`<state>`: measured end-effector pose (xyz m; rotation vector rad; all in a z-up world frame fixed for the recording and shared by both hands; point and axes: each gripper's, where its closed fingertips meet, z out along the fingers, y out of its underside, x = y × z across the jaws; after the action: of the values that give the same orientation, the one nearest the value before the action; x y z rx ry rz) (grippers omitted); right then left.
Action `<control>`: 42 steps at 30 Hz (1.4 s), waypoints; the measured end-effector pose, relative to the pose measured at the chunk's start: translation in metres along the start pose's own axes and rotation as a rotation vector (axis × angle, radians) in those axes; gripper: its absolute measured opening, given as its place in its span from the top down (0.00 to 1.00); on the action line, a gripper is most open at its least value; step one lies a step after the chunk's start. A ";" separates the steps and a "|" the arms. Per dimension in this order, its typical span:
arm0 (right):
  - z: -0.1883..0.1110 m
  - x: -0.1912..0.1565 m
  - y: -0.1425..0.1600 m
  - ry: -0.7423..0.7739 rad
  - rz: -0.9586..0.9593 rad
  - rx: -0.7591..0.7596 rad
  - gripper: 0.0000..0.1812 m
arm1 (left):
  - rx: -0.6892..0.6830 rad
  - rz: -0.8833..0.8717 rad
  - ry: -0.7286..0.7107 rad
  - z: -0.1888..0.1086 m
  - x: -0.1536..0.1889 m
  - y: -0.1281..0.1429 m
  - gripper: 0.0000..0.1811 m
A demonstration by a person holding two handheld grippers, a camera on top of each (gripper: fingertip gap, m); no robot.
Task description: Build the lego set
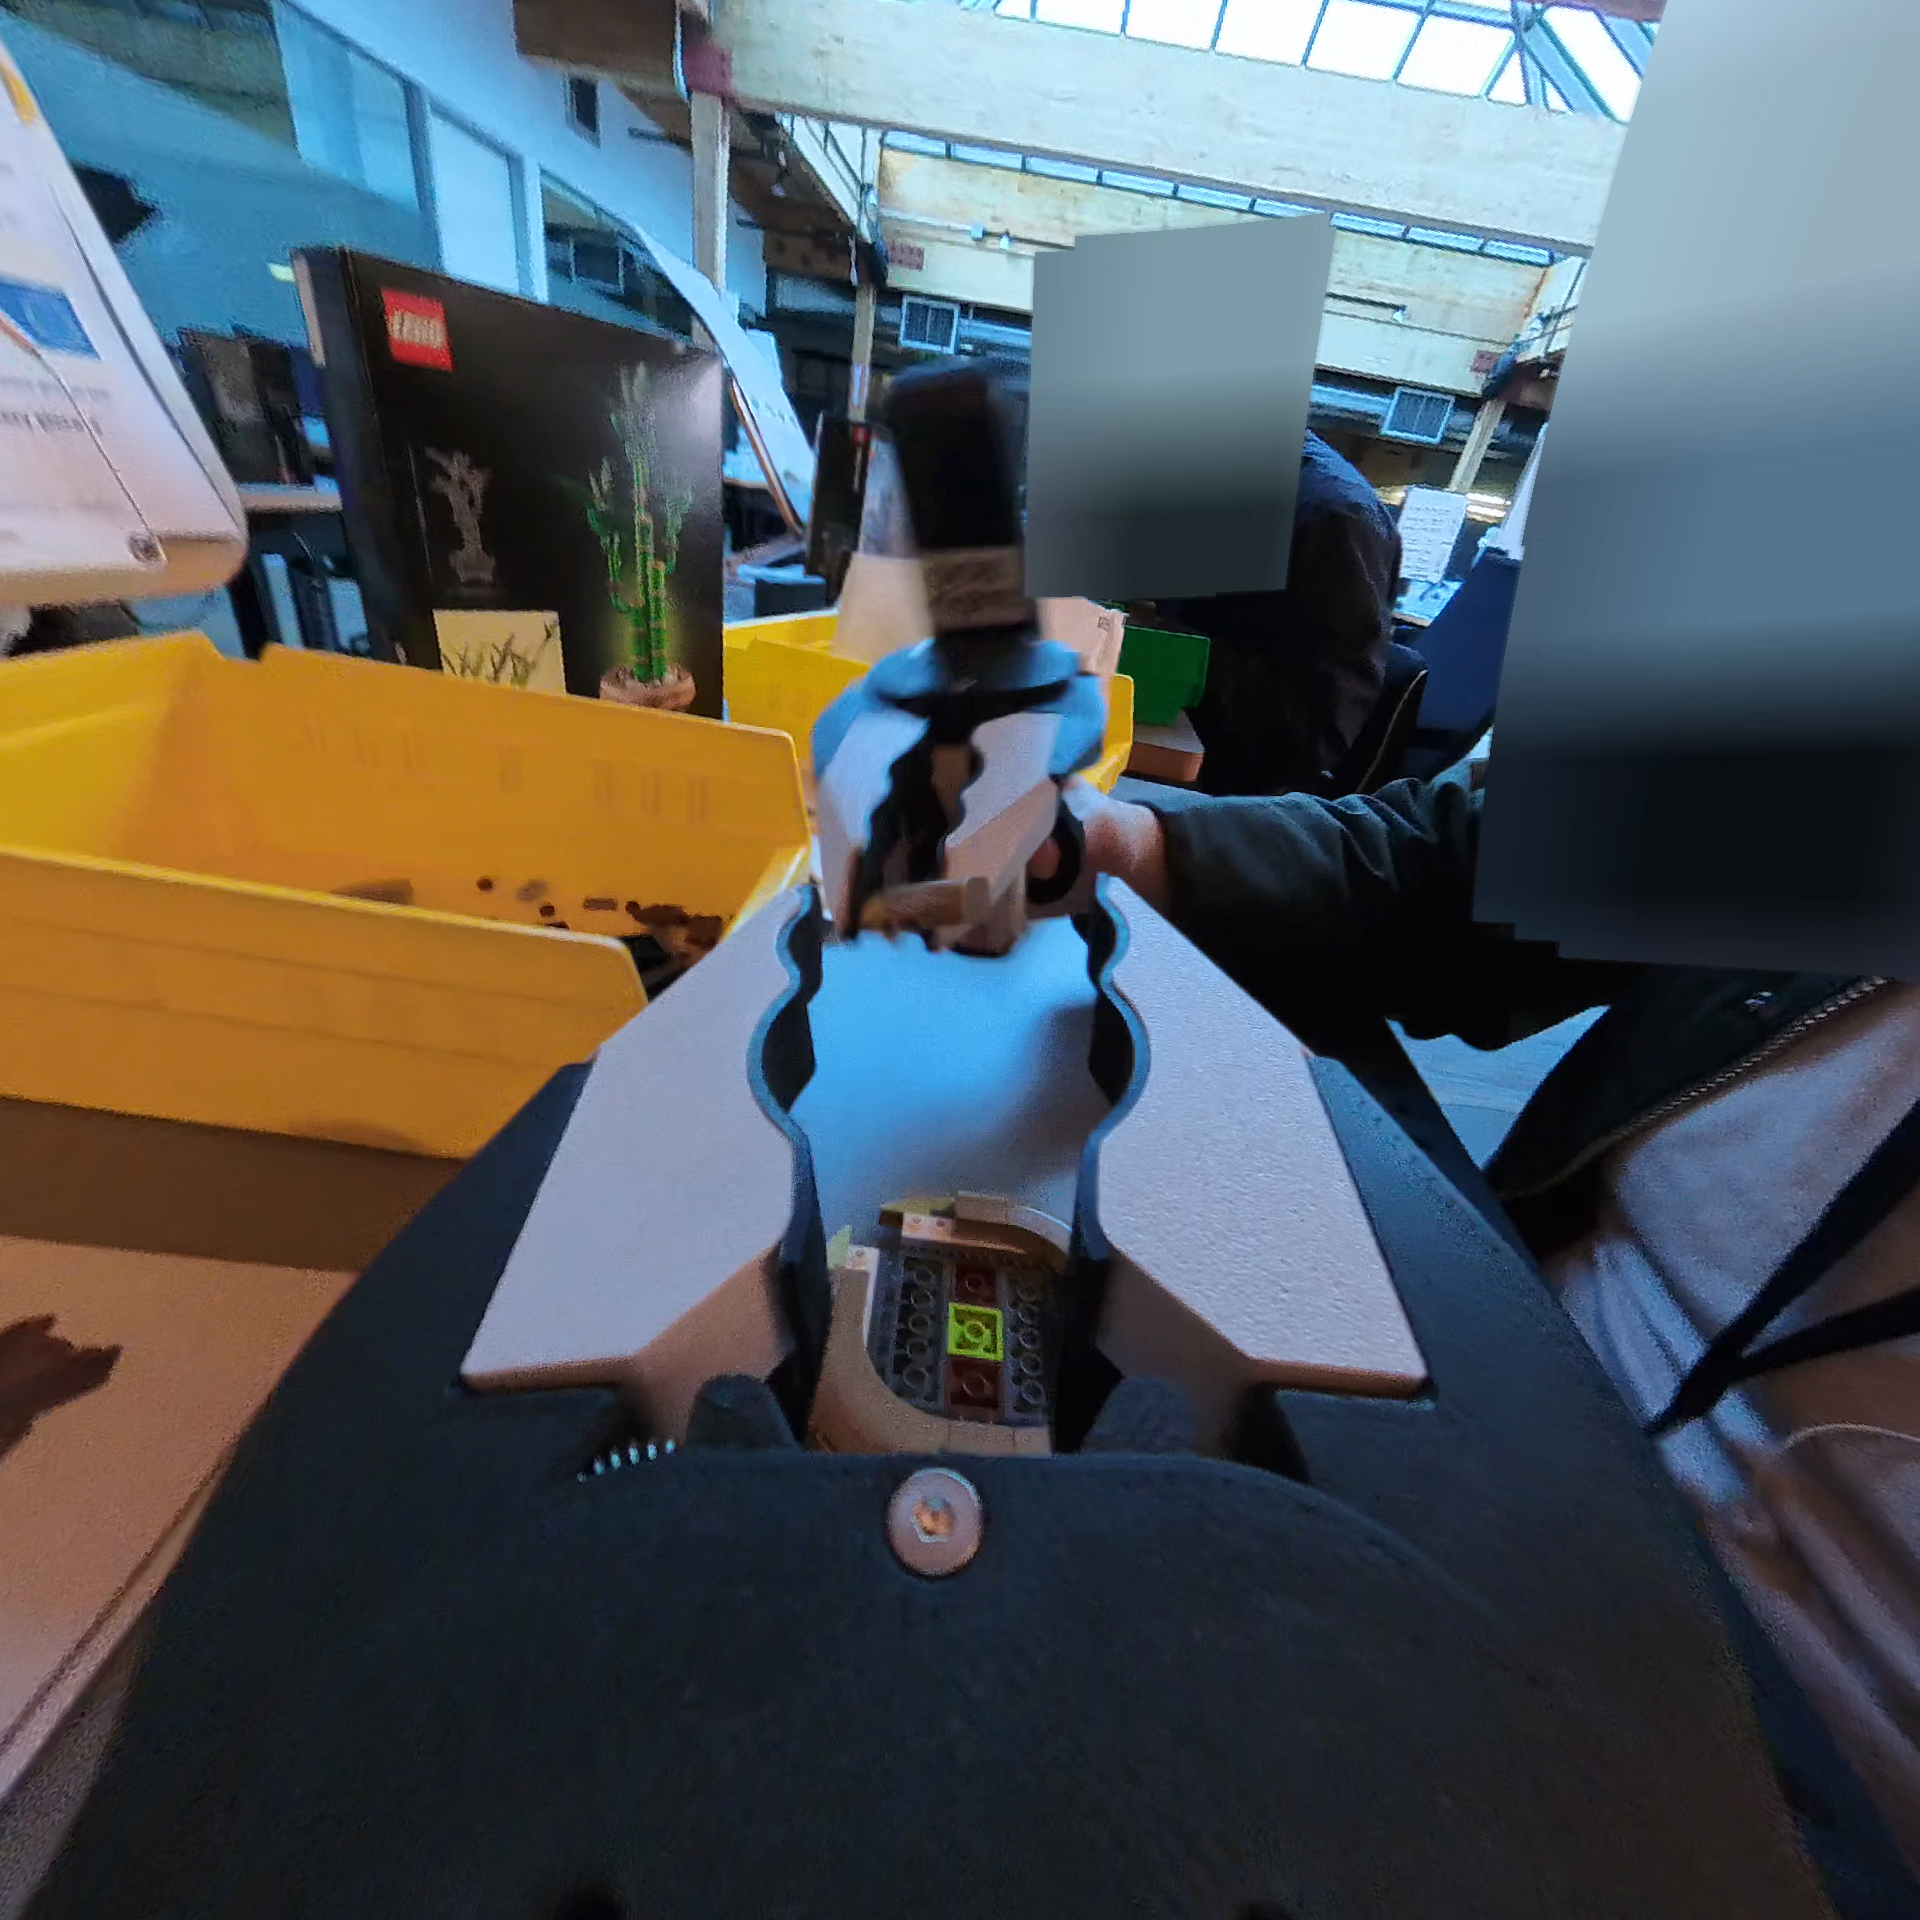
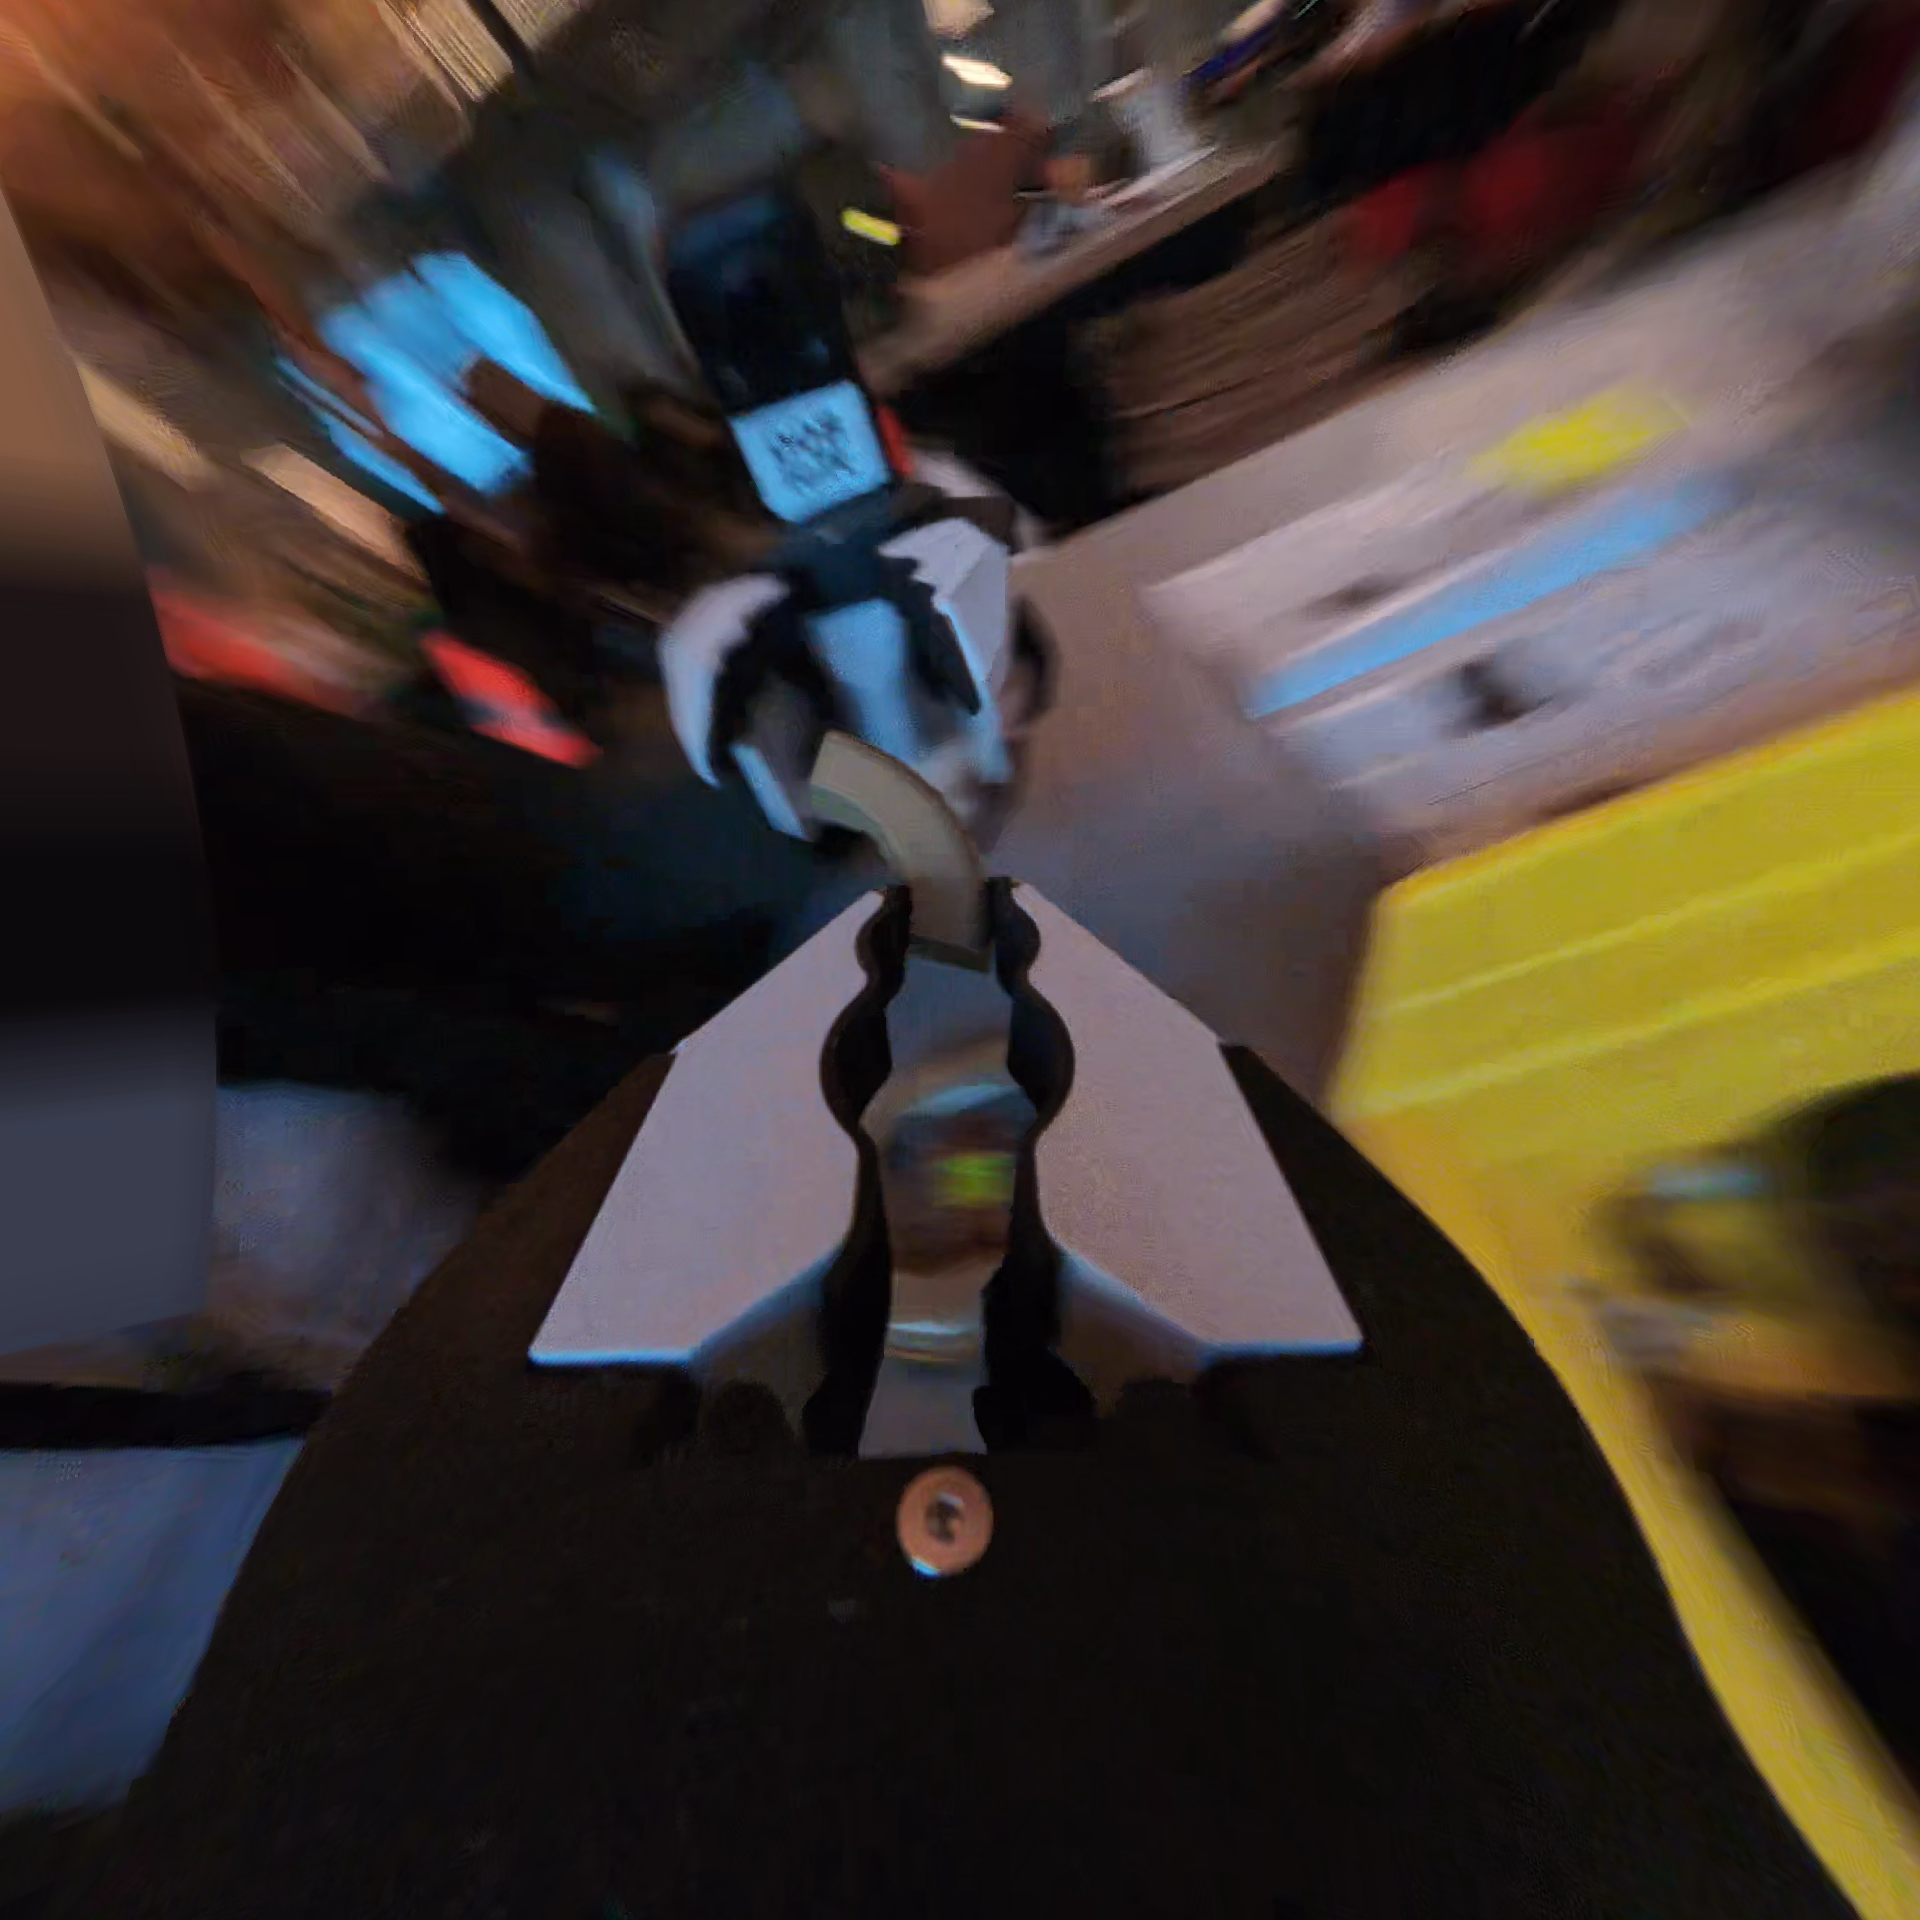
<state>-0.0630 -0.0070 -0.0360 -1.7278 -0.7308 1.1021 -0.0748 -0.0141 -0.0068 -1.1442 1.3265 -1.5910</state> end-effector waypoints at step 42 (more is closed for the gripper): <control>-0.043 0.099 0.023 0.753 -0.461 -0.292 0.88 | -0.823 0.212 -0.241 -0.031 -0.063 0.144 0.92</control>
<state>0.0179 0.0502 -0.0857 -1.8933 -0.7586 0.0017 -0.0834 0.0286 -0.1606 -1.5346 1.9199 -0.7079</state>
